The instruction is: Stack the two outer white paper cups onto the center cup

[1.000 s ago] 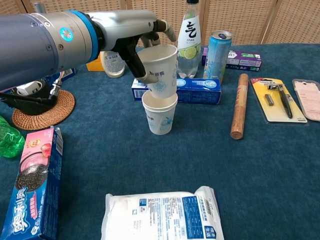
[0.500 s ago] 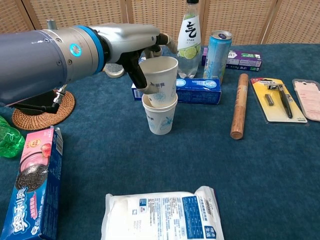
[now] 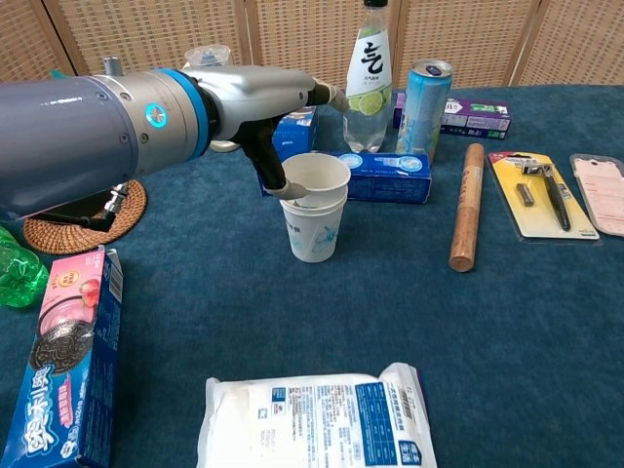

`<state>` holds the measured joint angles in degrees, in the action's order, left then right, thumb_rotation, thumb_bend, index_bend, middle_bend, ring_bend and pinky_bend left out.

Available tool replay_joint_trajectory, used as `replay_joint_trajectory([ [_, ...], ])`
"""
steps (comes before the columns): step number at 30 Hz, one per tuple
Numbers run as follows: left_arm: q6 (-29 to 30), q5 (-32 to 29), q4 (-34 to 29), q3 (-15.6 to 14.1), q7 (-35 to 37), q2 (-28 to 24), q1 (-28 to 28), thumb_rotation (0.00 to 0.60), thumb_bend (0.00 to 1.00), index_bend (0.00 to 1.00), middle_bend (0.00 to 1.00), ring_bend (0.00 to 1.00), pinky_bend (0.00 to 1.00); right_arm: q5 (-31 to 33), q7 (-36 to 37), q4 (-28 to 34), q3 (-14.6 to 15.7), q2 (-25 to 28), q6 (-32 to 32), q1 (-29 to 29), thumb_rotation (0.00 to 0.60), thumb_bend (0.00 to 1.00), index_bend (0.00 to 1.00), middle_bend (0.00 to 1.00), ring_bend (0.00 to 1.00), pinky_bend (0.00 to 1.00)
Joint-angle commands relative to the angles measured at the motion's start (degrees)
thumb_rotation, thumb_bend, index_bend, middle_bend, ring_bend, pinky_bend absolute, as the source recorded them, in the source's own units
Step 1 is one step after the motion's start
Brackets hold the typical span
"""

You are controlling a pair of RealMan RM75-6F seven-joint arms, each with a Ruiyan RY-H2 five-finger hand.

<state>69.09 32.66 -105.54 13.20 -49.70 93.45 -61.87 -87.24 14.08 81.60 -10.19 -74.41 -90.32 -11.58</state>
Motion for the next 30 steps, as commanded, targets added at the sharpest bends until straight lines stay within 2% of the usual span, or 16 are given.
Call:
replay_joint_trajectory([
  [1, 0.04, 0.52, -0.54, -0.01, 0.47, -0.44, 0.20, 0.600, 0.34, 0.00, 0.00, 0.00, 0.33, -0.06, -0.10, 0.06, 0.00, 0.05, 0.08, -0.06, 0.600, 0.38, 0.04, 0.02, 0.00, 0.35],
  [11, 0.90, 6.12, -6.47, -0.79, 4.85, -6.83, 3.36, 0.600, 0.34, 0.00, 0.00, 0.00, 0.33, -0.16, -0.80, 0.15, 0.10, 0.00, 0.17, -0.08, 0.600, 0.38, 0.04, 0.02, 0.00, 0.35],
  [17, 1.93, 11.58, -10.73, -2.62, 8.94, -12.80, 7.13, 0.600, 0.34, 0.00, 0.00, 0.00, 0.33, -0.55, -1.46, 0.35, 0.42, -0.07, -0.22, 0.17, 0.600, 0.39, 0.04, 0.02, 0.00, 0.35],
  [20, 2.64, 17.14, -13.32, -4.93, 12.47, -17.27, 10.47, 0.600, 0.34, 0.00, 0.00, 0.00, 0.33, -0.59, -1.67, 0.43, 0.41, -0.02, -0.37, 0.24, 0.600, 0.39, 0.04, 0.02, 0.00, 0.35],
  [24, 5.14, 27.89, -16.10, -9.46, 18.51, -24.29, 16.59, 0.600, 0.34, 0.00, 0.00, 0.00, 0.32, -0.72, -2.08, 0.55, 0.34, 0.05, -0.56, 0.25, 0.600, 0.39, 0.04, 0.02, 0.00, 0.35],
  [30, 12.68, 43.30, -14.91, -16.21, 28.86, -31.92, 27.01, 0.600, 0.34, 0.00, 0.00, 0.00, 0.32, -0.46, -3.38, 0.64, 0.22, -0.07, -0.67, 0.33, 0.600, 0.39, 0.04, 0.02, 0.00, 0.35],
])
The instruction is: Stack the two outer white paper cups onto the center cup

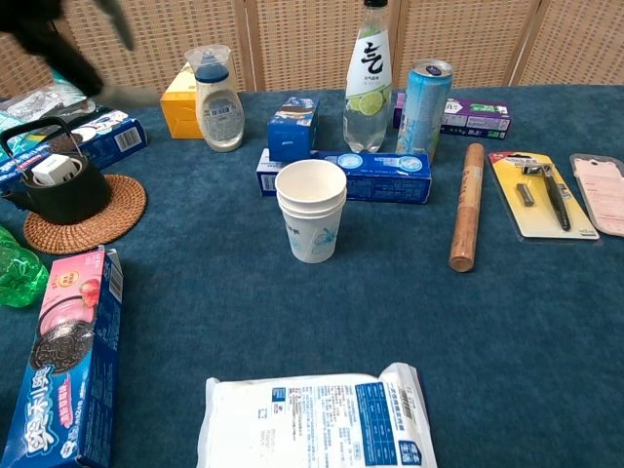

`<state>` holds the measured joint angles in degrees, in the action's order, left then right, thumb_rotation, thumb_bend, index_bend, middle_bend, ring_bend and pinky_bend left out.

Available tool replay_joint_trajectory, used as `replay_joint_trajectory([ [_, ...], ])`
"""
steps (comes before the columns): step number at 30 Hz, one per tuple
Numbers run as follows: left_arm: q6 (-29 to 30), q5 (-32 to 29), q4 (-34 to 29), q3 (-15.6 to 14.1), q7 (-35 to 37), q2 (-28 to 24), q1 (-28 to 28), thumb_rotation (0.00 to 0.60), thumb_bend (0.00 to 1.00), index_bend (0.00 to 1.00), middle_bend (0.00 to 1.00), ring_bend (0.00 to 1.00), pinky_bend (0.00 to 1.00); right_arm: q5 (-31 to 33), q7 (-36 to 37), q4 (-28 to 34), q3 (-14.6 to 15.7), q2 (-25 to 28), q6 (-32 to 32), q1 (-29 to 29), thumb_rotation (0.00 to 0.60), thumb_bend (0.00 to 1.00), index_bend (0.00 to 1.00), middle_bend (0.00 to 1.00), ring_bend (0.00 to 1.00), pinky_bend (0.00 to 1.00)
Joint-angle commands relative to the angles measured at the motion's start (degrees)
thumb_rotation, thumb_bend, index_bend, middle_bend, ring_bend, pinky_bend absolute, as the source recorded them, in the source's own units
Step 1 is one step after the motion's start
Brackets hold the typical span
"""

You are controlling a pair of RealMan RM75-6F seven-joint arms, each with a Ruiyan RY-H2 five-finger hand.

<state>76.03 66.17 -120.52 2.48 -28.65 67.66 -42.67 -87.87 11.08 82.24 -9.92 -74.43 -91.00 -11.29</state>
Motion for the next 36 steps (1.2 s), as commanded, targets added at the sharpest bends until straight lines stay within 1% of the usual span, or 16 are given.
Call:
replay_joint_trajectory([
  [1, 7.06, 11.60, 0.87, -6.45, 9.46, -6.90, 9.45, 0.600, 0.34, 0.00, 0.00, 0.00, 0.32, 0.27, -0.69, -0.02, -0.08, -0.10, -0.01, 0.07, 0.600, 0.39, 0.04, 0.02, 0.00, 0.35],
  [3, 10.15, 14.86, 3.12, -8.44, 13.40, -8.28, 13.27, 0.600, 0.34, 0.00, 0.00, 0.00, 0.31, 0.47, -1.82, -0.17, -0.18, -0.29, -0.13, 0.13, 0.600, 0.39, 0.04, 0.02, 0.00, 0.35],
  [7, 15.61, 18.73, 8.46, -10.85, 20.18, -9.26, 19.77, 0.600, 0.34, 0.00, 0.00, 0.00, 0.30, 0.52, -5.33, -0.54, -0.26, -0.85, -0.56, 0.18, 0.600, 0.39, 0.05, 0.02, 0.00, 0.32],
  [12, 21.46, 21.53, 15.61, -11.86, 26.26, -8.65, 26.50, 0.600, 0.34, 0.00, 0.00, 0.00, 0.28, 0.58, -7.63, -0.36, -0.15, -1.26, -0.51, 0.18, 0.600, 0.39, 0.05, 0.01, 0.00, 0.30],
  [16, 24.24, 22.24, 20.96, -11.61, 30.64, -7.73, 30.28, 0.600, 0.34, 0.00, 0.00, 0.00, 0.28, 0.65, -8.54, -0.54, -0.09, -1.65, -0.33, 0.11, 0.600, 0.39, 0.05, 0.01, 0.00, 0.30],
  [20, 25.01, 20.97, 25.21, -10.72, 35.13, -6.78, 33.08, 0.600, 0.34, 0.00, 0.00, 0.00, 0.27, 0.47, -9.67, -0.90, 0.11, -1.95, -0.23, 0.06, 0.600, 0.39, 0.06, 0.01, 0.00, 0.30],
  [23, 23.62, 20.17, 27.32, -10.03, 37.61, -6.71, 34.04, 0.600, 0.34, 0.00, 0.00, 0.00, 0.26, 0.79, -12.08, -1.52, -0.14, -2.19, -0.46, 0.10, 0.600, 0.39, 0.06, 0.01, 0.00, 0.30],
  [27, 23.39, 20.60, 28.08, -8.76, 38.67, -6.88, 34.72, 0.600, 0.34, 0.00, 0.00, 0.00, 0.25, 1.28, -13.17, -1.55, -0.35, -2.27, -0.41, 0.16, 0.600, 0.39, 0.06, 0.01, 0.00, 0.30],
  [36, 22.37, 22.37, 27.83, -7.35, 39.12, -7.06, 36.15, 0.600, 0.34, 0.00, 0.00, 0.00, 0.24, 2.03, -13.41, -0.69, -0.73, -1.80, -0.29, 0.37, 0.600, 0.39, 0.06, 0.01, 0.00, 0.30],
])
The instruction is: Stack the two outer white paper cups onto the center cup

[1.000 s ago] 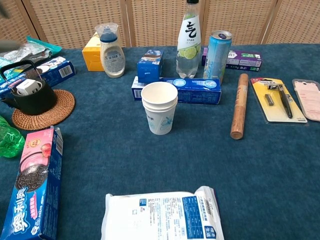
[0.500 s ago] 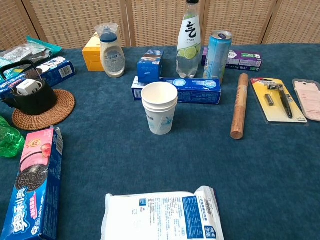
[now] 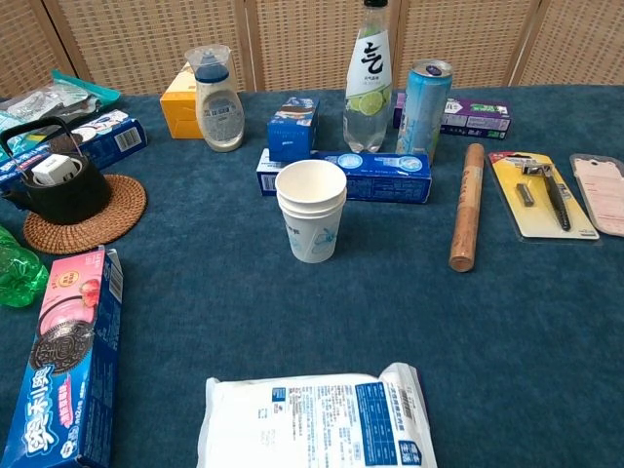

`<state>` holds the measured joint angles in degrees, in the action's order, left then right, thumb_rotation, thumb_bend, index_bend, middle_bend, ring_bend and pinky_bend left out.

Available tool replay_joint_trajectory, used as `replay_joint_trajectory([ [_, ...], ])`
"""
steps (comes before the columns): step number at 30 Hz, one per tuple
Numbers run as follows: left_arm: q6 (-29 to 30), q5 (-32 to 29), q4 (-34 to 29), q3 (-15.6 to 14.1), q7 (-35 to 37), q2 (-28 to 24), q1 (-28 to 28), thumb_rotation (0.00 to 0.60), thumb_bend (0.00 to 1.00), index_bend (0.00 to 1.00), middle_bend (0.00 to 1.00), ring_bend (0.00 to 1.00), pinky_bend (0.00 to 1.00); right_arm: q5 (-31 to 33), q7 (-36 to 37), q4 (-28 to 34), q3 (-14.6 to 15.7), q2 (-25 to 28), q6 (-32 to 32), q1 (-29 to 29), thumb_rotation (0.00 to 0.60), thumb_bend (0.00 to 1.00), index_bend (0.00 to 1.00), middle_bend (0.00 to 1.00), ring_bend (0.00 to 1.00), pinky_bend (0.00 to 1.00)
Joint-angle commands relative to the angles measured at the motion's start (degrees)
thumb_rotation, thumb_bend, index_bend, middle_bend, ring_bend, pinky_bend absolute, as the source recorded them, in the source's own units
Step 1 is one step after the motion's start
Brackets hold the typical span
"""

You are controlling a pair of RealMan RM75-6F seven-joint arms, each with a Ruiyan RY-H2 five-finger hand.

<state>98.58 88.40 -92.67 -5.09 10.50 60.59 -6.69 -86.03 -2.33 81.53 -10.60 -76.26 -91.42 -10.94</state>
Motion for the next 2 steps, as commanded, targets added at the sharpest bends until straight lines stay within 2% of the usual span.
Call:
replay_joint_trajectory([
  [1, -0.35, 0.22, -0.02, 0.38, -0.03, 0.02, 0.26, 0.600, 0.34, 0.00, 0.00, 0.00, 0.24, 0.33, 0.00, 0.02, -0.06, 0.03, 0.25, 0.04, 0.600, 0.39, 0.06, 0.01, 0.00, 0.30],
  [2, -0.54, 0.30, -0.03, 0.51, -0.04, 0.01, 0.34, 0.600, 0.34, 0.00, 0.00, 0.00, 0.24, 0.44, -0.01, -0.03, -0.07, 0.02, 0.38, 0.02, 0.600, 0.39, 0.07, 0.01, 0.00, 0.30],
])
